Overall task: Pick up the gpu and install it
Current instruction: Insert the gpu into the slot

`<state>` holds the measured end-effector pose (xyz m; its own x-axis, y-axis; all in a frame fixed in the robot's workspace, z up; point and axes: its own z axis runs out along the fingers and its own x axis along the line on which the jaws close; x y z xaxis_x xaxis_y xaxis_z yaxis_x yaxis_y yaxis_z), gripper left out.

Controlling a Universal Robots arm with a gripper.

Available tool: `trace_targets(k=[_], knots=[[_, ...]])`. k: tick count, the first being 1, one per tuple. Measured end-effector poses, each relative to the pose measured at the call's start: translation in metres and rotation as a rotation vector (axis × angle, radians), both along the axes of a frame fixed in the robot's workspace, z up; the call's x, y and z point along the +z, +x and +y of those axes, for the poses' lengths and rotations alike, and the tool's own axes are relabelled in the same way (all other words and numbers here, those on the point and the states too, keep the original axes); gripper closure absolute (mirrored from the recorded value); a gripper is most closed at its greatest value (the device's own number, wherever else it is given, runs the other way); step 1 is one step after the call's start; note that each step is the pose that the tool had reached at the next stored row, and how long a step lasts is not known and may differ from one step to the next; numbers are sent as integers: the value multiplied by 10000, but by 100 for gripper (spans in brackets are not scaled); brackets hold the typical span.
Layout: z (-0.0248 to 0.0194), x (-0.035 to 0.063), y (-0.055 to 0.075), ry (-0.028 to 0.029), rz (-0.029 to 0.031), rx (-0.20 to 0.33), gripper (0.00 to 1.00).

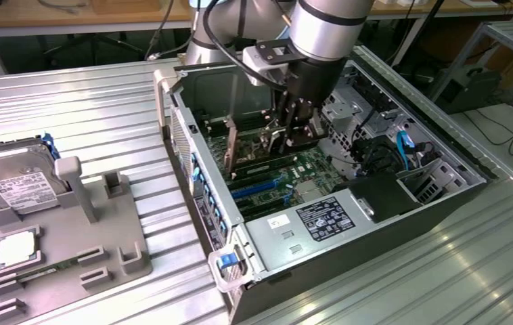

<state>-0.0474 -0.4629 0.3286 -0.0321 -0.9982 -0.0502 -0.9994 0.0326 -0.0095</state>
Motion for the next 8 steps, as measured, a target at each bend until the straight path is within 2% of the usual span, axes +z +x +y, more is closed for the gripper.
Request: trace_targets(k=[3, 8], knots=[[0, -48, -51, 0, 0, -1, 71], [-26, -138, -53, 0, 1, -1, 71]])
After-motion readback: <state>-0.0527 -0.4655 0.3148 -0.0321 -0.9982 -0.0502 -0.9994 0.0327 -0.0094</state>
